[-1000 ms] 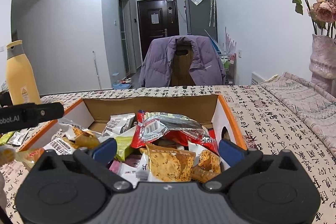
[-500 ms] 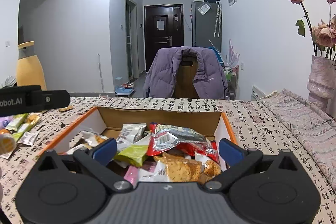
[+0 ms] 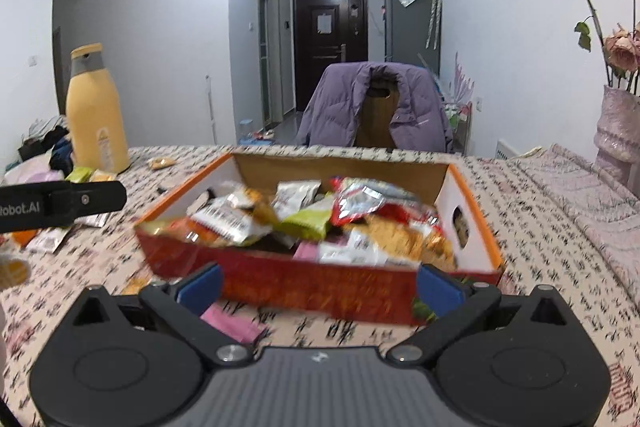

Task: Organize snacks
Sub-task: 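Withdraw both tools from the box back over the remaining snacks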

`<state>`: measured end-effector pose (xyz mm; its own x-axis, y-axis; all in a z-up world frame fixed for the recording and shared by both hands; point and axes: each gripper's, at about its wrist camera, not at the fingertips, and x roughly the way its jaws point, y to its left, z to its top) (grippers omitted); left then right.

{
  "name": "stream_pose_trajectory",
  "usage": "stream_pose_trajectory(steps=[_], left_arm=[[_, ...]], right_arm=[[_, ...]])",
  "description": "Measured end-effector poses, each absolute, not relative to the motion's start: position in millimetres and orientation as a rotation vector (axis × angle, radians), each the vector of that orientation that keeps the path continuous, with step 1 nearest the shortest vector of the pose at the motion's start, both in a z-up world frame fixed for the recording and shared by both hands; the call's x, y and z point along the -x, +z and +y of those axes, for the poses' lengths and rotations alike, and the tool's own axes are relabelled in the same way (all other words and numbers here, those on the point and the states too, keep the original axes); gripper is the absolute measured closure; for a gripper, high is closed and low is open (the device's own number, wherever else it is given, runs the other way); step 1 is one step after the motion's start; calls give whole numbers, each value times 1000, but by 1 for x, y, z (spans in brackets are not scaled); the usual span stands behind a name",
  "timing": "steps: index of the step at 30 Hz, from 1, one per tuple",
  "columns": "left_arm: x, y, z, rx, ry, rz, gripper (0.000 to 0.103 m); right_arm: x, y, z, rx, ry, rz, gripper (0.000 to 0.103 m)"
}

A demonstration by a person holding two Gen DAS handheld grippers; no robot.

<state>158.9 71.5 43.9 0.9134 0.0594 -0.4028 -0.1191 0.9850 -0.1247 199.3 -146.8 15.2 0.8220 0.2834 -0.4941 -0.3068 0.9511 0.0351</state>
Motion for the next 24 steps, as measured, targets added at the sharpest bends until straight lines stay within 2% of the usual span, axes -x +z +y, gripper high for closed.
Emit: stream_pose_trajectory(steps=[24], left_arm=[[-131, -12, 139, 179, 96, 539, 0]], right_arm=[[-210, -24, -81, 22, 331, 717, 0]])
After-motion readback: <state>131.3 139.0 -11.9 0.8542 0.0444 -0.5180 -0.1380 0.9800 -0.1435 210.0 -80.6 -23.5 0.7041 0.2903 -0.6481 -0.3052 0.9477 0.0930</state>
